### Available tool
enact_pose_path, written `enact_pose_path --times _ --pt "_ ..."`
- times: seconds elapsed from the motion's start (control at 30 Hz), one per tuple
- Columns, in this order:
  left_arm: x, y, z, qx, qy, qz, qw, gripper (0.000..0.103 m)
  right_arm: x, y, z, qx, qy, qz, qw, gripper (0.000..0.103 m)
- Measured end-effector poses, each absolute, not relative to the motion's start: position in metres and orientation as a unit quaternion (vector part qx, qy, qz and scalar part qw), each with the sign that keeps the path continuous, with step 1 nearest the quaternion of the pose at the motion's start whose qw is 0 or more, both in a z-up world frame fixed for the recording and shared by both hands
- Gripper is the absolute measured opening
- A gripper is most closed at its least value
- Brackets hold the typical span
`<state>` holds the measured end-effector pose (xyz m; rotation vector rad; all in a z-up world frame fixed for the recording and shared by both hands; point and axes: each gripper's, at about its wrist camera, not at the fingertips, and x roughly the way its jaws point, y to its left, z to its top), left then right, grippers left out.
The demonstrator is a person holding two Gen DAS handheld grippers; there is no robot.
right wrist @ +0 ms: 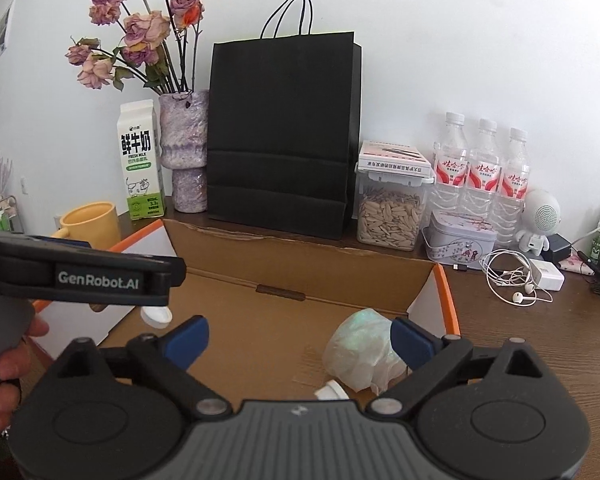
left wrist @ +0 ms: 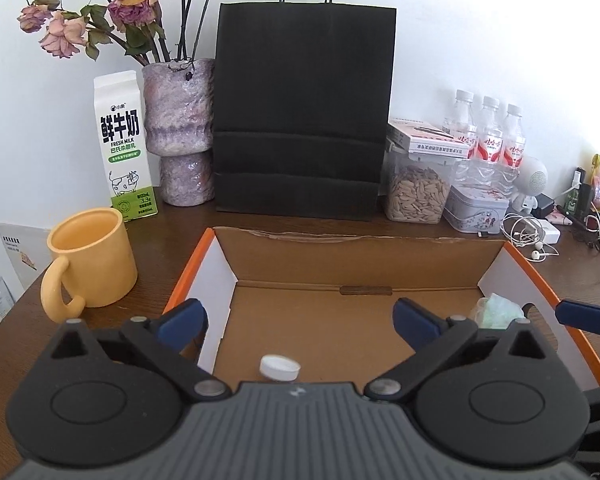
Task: Organize objects
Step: 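Carry both caps into the cardboard box and open both tools, then move both open tools back over the table items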
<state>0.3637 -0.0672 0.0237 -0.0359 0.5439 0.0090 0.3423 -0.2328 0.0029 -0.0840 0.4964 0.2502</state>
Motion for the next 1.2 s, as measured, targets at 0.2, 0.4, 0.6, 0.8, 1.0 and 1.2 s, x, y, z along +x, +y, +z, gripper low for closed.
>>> enact_pose_path --times 0.2,0.4,0.6,0.8,1.0,1.2 --pt "0.363 -0.069 0.025 -0.016 0.269 0.004 0.963 0.103 0.344 -0.233 0.002 -0.043 0.25 0.123 0.959 0.099" --pt "0.354 -0.069 0.031 -0.017 0.258 0.004 0.966 0.103 0.34 -0.233 0.004 -0.045 0.245 0.123 0.961 0.1" --pt "0.336 -0.072 0.036 -0.005 0.258 -0.001 0.966 0.103 0.322 -0.234 0.012 -0.05 0.228 0.119 0.965 0.1" --pt "0.312 -0.072 0.04 -0.001 0.264 -0.001 0.964 0.103 0.299 -0.235 0.017 -0.048 0.224 0.119 0.966 0.1" --pt "0.279 -0.068 0.047 0.002 0.262 0.006 0.965 0.103 0.267 -0.241 0.019 -0.046 0.226 0.116 0.966 0.101" --pt "0.242 -0.066 0.052 0.007 0.262 0.009 0.965 0.103 0.232 -0.248 0.019 -0.048 0.229 0.112 0.966 0.101"
